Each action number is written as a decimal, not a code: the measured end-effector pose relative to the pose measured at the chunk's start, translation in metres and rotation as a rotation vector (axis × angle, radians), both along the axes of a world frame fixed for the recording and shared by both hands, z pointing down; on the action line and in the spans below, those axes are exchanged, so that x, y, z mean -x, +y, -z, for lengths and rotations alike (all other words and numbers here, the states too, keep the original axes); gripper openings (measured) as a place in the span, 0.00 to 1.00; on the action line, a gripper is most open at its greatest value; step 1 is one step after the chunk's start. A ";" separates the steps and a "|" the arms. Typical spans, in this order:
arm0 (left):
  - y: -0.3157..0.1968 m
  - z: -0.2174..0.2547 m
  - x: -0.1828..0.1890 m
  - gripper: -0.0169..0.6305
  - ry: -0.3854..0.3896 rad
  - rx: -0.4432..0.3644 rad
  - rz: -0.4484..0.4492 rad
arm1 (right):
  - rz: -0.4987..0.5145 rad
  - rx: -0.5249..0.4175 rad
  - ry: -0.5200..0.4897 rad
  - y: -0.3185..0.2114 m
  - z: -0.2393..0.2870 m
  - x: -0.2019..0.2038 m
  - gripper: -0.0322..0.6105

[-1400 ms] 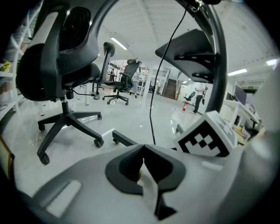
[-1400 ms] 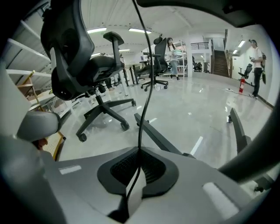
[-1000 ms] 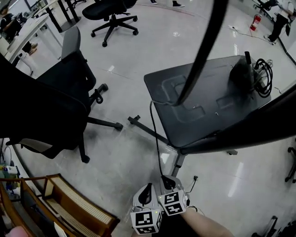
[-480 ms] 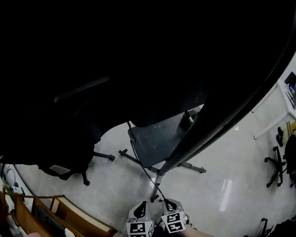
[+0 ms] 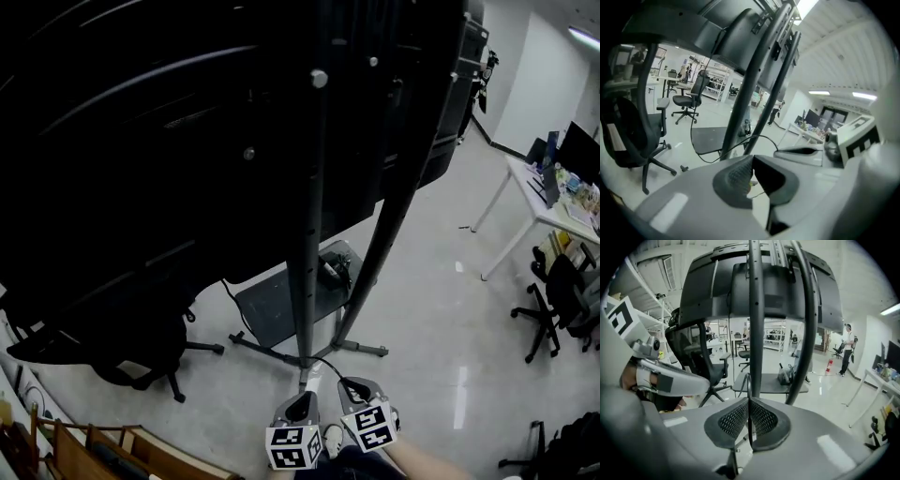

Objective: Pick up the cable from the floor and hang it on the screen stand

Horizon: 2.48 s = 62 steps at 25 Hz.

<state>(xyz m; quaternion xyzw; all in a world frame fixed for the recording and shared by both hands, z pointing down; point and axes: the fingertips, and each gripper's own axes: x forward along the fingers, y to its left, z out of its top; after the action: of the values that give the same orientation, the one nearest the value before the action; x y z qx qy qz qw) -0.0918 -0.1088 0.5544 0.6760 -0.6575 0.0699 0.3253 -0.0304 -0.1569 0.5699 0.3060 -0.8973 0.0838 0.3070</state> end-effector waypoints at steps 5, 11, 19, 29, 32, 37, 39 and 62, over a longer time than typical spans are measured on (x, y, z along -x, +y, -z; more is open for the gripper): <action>-0.042 0.070 -0.021 0.04 -0.028 -0.097 -0.066 | -0.055 -0.093 -0.050 -0.040 0.085 -0.038 0.06; -0.096 0.156 -0.043 0.04 -0.068 -0.204 -0.153 | -0.091 -0.190 -0.138 -0.088 0.192 -0.073 0.06; -0.153 0.225 -0.067 0.18 -0.212 -0.315 -0.222 | -0.041 -0.380 -0.171 -0.132 0.303 -0.081 0.06; -0.202 0.360 -0.052 0.18 -0.226 -0.517 -0.185 | -0.029 -0.599 -0.284 -0.182 0.476 -0.067 0.07; -0.219 0.415 -0.047 0.18 -0.290 -0.595 -0.168 | -0.028 -0.629 -0.332 -0.202 0.527 -0.064 0.07; -0.239 0.483 -0.044 0.17 -0.352 -0.681 -0.131 | -0.007 -0.653 -0.390 -0.235 0.592 -0.060 0.07; -0.247 0.512 -0.040 0.17 -0.369 -0.724 -0.105 | -0.003 -0.668 -0.416 -0.250 0.618 -0.058 0.07; -0.278 0.550 -0.049 0.15 -0.388 -0.862 -0.050 | 0.008 -0.729 -0.310 -0.322 0.589 -0.035 0.11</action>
<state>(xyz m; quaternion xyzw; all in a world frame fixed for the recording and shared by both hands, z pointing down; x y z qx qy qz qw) -0.0426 -0.3864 0.0045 0.7396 -0.6586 -0.0768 -0.1155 0.0048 -0.4788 -0.0190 0.3749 -0.9052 -0.1962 0.0397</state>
